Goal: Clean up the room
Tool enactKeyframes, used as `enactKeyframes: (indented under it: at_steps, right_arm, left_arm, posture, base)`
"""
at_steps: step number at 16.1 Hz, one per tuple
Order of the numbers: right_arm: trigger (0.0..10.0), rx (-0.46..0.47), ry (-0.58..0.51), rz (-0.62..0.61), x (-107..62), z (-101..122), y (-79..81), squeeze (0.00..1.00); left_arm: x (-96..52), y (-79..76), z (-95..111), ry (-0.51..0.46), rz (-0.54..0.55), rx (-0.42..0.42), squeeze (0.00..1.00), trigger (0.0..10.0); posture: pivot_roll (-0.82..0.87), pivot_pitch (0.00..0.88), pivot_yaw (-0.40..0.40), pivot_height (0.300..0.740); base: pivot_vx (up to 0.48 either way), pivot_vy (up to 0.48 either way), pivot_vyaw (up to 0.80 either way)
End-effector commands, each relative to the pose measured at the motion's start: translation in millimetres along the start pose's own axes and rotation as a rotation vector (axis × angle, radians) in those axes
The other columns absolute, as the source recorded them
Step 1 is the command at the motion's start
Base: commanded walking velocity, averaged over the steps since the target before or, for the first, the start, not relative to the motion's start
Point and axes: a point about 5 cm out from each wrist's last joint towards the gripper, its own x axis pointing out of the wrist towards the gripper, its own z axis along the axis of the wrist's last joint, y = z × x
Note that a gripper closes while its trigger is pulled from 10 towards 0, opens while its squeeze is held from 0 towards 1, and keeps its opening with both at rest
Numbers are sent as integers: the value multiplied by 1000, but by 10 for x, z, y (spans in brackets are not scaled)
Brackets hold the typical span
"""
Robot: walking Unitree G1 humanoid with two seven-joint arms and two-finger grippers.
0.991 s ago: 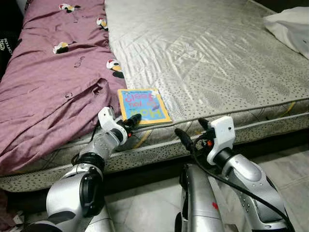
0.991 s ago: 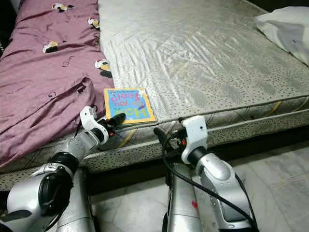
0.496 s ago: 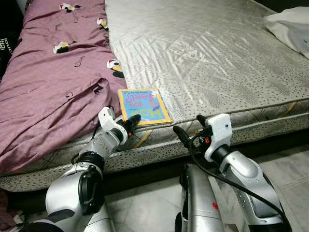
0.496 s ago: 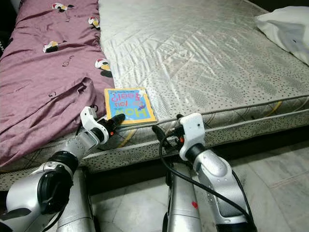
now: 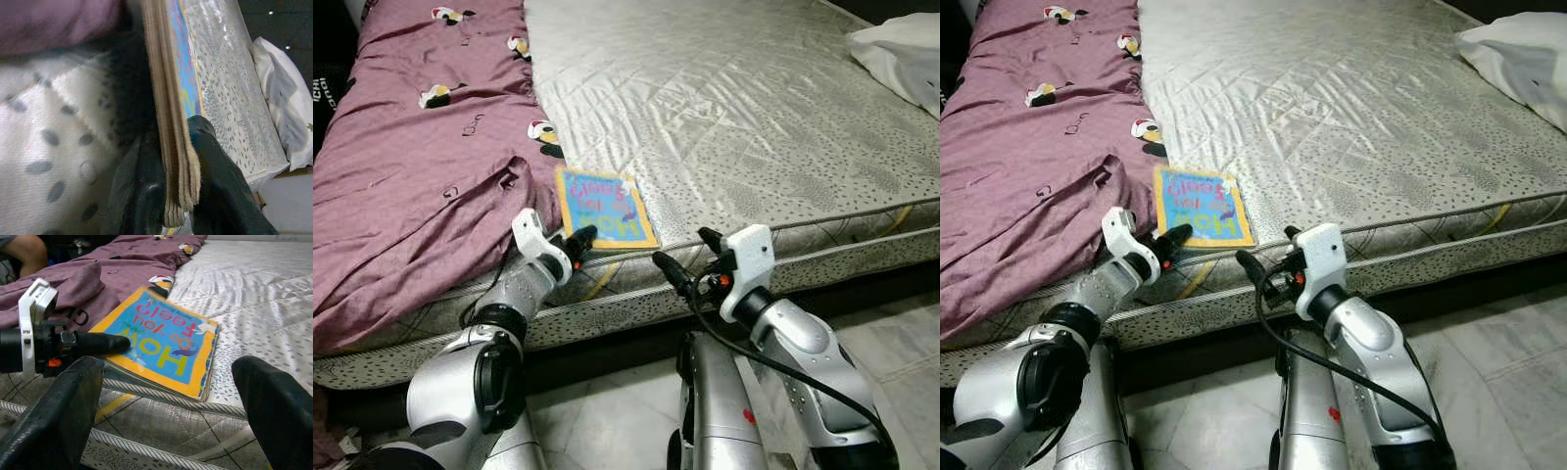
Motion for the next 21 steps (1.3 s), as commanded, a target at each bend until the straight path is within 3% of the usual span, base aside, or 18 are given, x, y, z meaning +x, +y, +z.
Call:
enactKeyframes:
  at_steps: [1, 3, 5, 7, 8, 9, 10, 11, 12, 13, 17, 18, 20, 21]
  right_arm:
    - [10000, -16, 7, 36, 21, 13, 22, 0]
    - [10000, -41, 21, 35, 24, -1, 20, 0]
    - [10000, -98, 21, -28, 76, -4, -34, 0]
    - [10000, -170, -34, -200, 145, 45, -177, 0]
    - [10000, -127, -30, -225, 153, 37, -195, 0]
    - [10000, -74, -49, -269, 177, 66, -248, 0]
    - [10000, -66, -52, -367, 178, 30, -376, 0]
    - [10000, -89, -48, -408, 177, 16, -415, 0]
    - [10000, -119, -23, -417, 183, -27, -456, 0]
    - [10000, -58, -33, -382, 190, -34, -443, 0]
    - [10000, -73, -74, -427, 201, -9, -442, 0]
    - [10000, -46, -100, -450, 211, -3, -428, 0]
    - [10000, -18, -111, -462, 218, -14, -423, 0]
    - [10000, 19, -130, -453, 237, -10, -410, 0]
  left_arm:
    - [-6, 30, -8, 21, 32, 85, 0, 0]
    - [4, 2, 26, 8, 21, 149, 0, 0]
    - [36, -112, 163, -47, -20, 265, 0, 0]
    - [59, -278, 391, -130, -56, 411, 0, 0]
    - [57, -309, 438, -154, -65, 434, 0, 0]
    - [31, -395, 580, -231, -87, 550, 0, 0]
    - [-59, -483, 771, -363, -103, 689, 0, 0]
    - [-92, -496, 820, -402, -101, 726, 0, 0]
    - [-257, -499, 987, -539, -70, 860, 0, 0]
    - [-419, -493, 1082, -624, -38, 989, 0, 0]
    - [-738, -509, 1146, -751, 19, 1101, 0, 0]
    - [-957, -552, 1108, -821, 66, 1153, 0, 0]
    - [-1064, -563, 1056, -847, 104, 1165, 0, 0]
    - [-1109, -526, 963, -849, 135, 1172, 0, 3490]
  posture:
    - [-160, 0, -18, 458]
    - [-160, 0, -18, 458]
    - [-149, 0, -15, 458]
    - [-142, 0, -13, 458]
    - [-128, 0, -10, 458]
    - [-108, 0, -7, 458]
    - [-86, 0, -6, 458]
    - [-86, 0, -6, 458]
    - [-55, 0, 1, 458]
    - [-42, 0, 1, 458]
    - [-11, 0, -2, 458]
    - [8, 0, -4, 458]
    - [15, 0, -7, 458]
    - [21, 0, -8, 458]
  base:
    - [0, 0, 0]
    - [0, 0, 0]
    - [0, 0, 0]
    - [0, 0, 0]
    - [0, 0, 0]
    - [0, 0, 0]
    - [0, 0, 0]
    - [0, 0, 0]
    - [0, 0, 0]
    - [0, 0, 0]
    - [0, 0, 0]
    - [0, 0, 0]
    - [0, 0, 0]
    - [0, 0, 0]
